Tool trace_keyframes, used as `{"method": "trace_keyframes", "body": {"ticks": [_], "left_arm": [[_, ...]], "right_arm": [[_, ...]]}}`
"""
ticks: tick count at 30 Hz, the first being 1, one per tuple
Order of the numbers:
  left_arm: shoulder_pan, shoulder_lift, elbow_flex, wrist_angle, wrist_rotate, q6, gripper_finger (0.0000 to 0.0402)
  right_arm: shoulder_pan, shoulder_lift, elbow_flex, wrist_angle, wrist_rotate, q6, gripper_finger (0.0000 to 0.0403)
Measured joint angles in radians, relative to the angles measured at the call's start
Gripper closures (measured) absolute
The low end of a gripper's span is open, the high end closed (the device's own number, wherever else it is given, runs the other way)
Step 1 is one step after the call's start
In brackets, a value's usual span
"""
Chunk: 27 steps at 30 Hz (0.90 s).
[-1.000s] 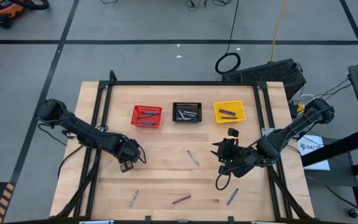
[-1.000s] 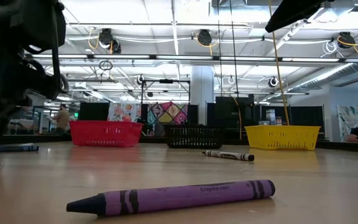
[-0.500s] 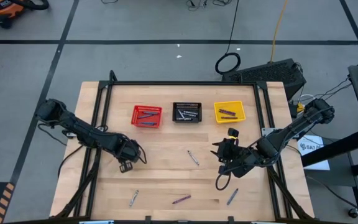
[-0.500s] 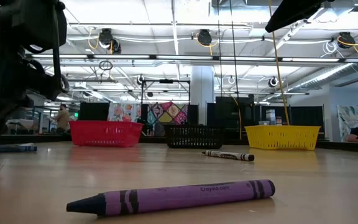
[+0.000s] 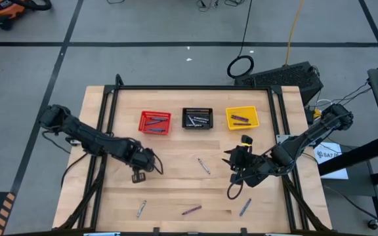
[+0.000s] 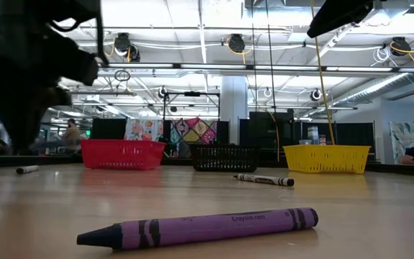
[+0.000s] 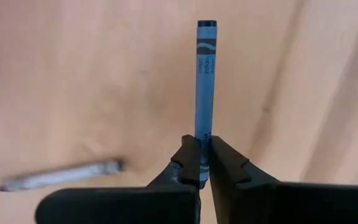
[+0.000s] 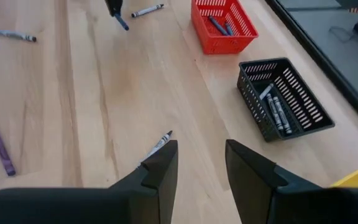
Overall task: Sort crayons
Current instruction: Put the blue crayon into the red basket
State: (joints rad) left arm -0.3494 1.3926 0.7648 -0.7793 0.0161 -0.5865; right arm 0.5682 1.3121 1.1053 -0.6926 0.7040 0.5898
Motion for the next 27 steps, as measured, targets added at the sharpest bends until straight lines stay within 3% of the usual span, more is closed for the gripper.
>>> {"method": "trace_keyframes", "body": {"ticks": [8,12,27], "left_arm": [[0.129,0.000,0.110,-0.139,-0.126,0.229,0.0393],[0.231,0.000,0.143,-0.215,-0.174,0.343,0.0394],[0.575,-0.002,0.205,-0.227,-0.163,0.668,0.0394]], "right_arm": [[0.000,0.000,0.000,0.004,-0.104,0.056,0.0284],[0.000,0.000,0.000,0.021,-0.101,0.056,0.0284],[-0.010,0.000,0.000,0.030,-0.097,0.062,0.0284]]}}
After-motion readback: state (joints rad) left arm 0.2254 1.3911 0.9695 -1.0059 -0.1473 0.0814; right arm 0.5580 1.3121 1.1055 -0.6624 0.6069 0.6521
